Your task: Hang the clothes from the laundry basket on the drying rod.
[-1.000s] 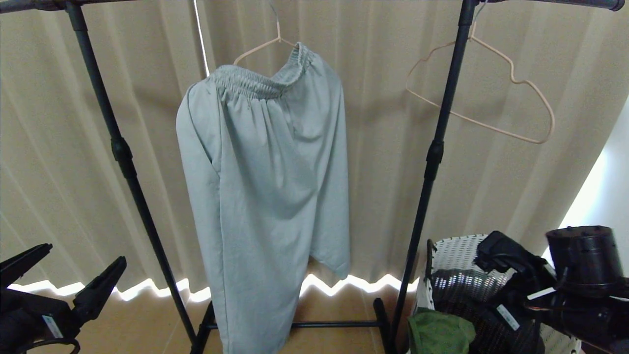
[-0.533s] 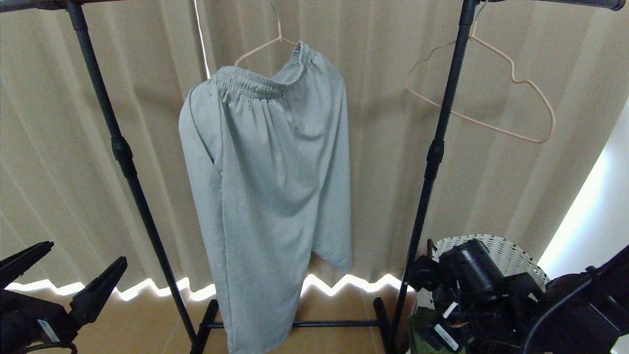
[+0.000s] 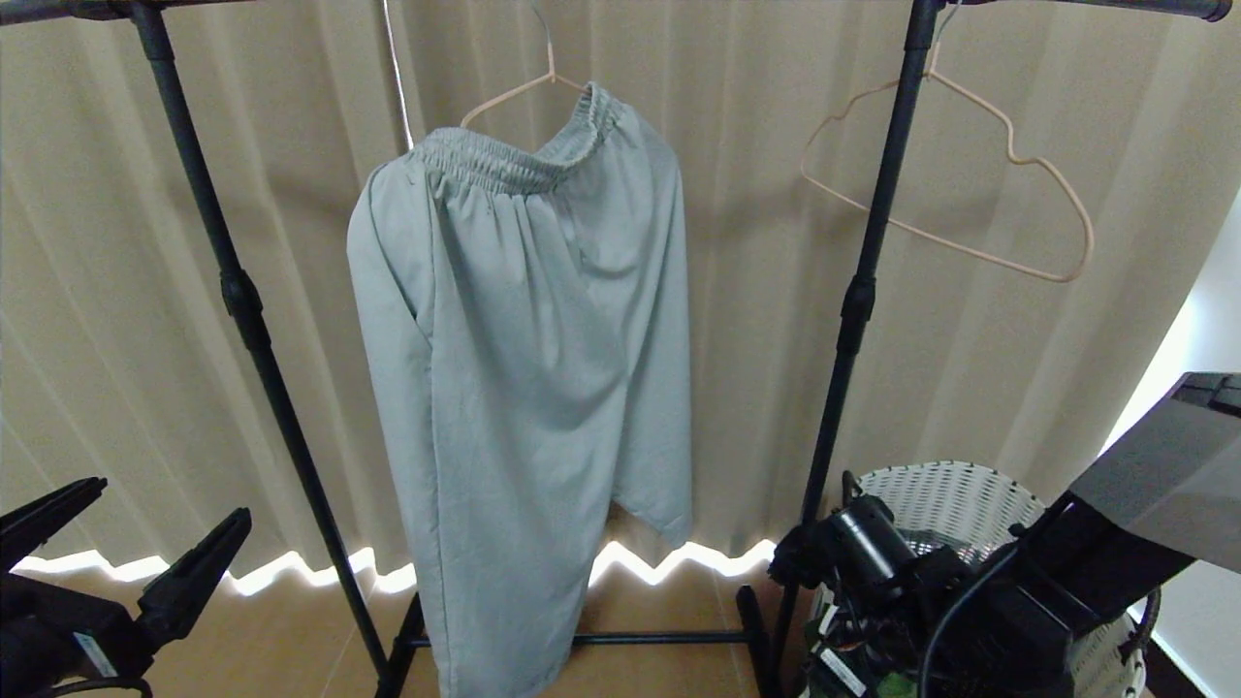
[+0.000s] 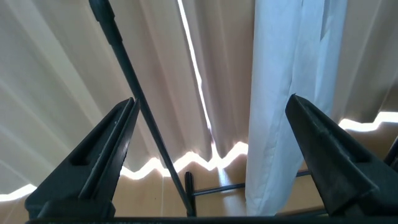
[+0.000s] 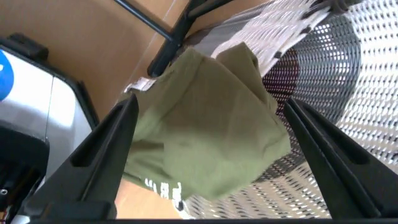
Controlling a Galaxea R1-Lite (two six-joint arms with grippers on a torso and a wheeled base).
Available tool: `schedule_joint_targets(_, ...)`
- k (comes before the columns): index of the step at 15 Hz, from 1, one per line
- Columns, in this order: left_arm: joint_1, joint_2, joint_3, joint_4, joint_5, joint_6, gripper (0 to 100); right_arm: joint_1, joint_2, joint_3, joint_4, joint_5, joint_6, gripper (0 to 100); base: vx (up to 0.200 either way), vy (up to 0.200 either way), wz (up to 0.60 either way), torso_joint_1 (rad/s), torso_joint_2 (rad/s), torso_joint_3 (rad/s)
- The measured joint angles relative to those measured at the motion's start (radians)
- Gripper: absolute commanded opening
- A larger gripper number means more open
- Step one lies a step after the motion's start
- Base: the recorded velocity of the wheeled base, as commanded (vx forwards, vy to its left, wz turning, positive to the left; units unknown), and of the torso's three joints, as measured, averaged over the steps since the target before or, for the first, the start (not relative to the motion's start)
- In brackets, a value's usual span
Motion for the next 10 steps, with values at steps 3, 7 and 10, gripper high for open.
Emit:
schedule_joint_targets(3, -0.001, 0.000, 0.006, 0.000, 0.000, 0.000, 100, -0.013, 0.056, -0.048, 0.000, -0.032, 0.006, 100, 0.000, 0.000, 0.00, 0.000, 0.00, 0.000)
schedule_joint_targets(7, -0.001, 0.000, 0.008, 0.000, 0.000, 0.000, 100, -0.036, 0.093, -0.075, 0.001, -0.041, 0.006, 100, 0.000, 0.000, 0.00, 0.000, 0.00, 0.000)
schedule_joint_targets(10, -0.001, 0.000, 0.009, 0.000, 0.000, 0.000, 100, -0.039, 0.100, -0.073, 0.001, -0.043, 0.007, 100, 0.000, 0.000, 0.00, 0.000, 0.00, 0.000)
